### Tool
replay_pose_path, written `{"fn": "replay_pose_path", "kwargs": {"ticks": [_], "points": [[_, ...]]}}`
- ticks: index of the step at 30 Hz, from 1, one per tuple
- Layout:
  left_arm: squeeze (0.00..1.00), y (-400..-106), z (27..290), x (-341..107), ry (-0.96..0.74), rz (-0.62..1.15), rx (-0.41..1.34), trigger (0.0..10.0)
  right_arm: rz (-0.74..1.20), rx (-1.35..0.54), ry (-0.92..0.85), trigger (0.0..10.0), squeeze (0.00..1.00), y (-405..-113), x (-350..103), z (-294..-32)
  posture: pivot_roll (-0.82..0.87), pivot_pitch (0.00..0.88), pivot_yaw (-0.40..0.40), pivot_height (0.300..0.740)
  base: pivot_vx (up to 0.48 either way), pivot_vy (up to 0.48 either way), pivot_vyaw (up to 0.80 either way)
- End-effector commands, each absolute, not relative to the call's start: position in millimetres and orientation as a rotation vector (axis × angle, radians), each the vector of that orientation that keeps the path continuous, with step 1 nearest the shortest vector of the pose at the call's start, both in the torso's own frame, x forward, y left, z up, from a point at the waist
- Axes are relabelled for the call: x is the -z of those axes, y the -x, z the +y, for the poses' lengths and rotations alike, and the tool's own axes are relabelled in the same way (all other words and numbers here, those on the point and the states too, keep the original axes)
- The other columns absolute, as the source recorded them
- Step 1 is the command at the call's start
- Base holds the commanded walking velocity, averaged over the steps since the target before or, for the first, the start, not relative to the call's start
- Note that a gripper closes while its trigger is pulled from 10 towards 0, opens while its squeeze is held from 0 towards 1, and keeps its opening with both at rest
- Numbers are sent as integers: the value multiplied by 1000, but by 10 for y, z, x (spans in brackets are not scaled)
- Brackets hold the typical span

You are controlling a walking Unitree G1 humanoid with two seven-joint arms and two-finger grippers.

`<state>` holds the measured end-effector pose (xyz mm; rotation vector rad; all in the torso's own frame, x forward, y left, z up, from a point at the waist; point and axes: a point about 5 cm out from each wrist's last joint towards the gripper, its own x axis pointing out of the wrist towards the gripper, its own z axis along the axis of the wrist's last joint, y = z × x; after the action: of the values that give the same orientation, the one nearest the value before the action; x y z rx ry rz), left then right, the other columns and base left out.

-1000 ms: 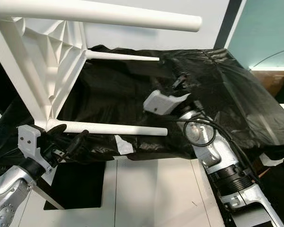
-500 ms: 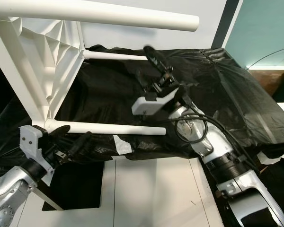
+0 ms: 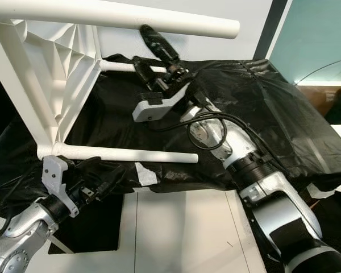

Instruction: Building children table

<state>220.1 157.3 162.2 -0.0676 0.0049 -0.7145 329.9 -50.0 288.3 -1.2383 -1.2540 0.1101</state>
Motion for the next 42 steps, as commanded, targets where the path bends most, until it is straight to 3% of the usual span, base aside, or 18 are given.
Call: {"fn": "replay_pose_path", "kwargs": {"ticks": [1,11,20,21,22,23,24,35,38,42], "points": [[0,-2172,1505,-1604,81,5,821,10000,-1290,-86,1237,10000,0,-3330,-2976,-450,26,0,-74,740,0,0,0],[0,-2190,1451,-1585,99,-11,810,10000,-1289,38,1207,10000,0,-3438,-3267,-348,13,0,-79,740,0,0,0],[0,-2250,1461,-1605,101,-22,803,10000,-984,163,1128,10000,0,-3662,-3609,-306,-4,0,-64,740,0,0,0],[0,-2258,1462,-1607,101,-22,804,10000,-953,168,1109,8902,0,-3681,-3641,-308,-13,0,-52,740,0,0,0],[0,-2265,1461,-1608,97,-23,807,10000,-922,179,1101,3686,0,-3706,-3674,-312,-13,0,-49,740,0,0,0],[0,-2265,1461,-1608,97,-23,807,10000,-922,179,1101,3686,0,-3706,-3674,-312,-13,0,-49,740,0,0,0],[0,-2275,1462,-1612,94,-25,808,10000,-884,177,1097,0,0,-3731,-3697,-317,-13,0,-49,740,0,0,0],[0,-2299,1509,-1651,90,-39,790,10000,-639,170,940,0,0,-3802,-3630,-421,-3,0,-45,740,0,0,0],[0,-2290,1507,-1657,97,-40,780,10000,-542,183,653,0,0,-3759,-3630,-593,-2,0,-41,740,0,0,0],[0,-2290,1507,-1658,99,-40,779,10000,-538,192,618,0,0,-3748,-3652,-625,-2,0,-41,740,0,0,0]]}}
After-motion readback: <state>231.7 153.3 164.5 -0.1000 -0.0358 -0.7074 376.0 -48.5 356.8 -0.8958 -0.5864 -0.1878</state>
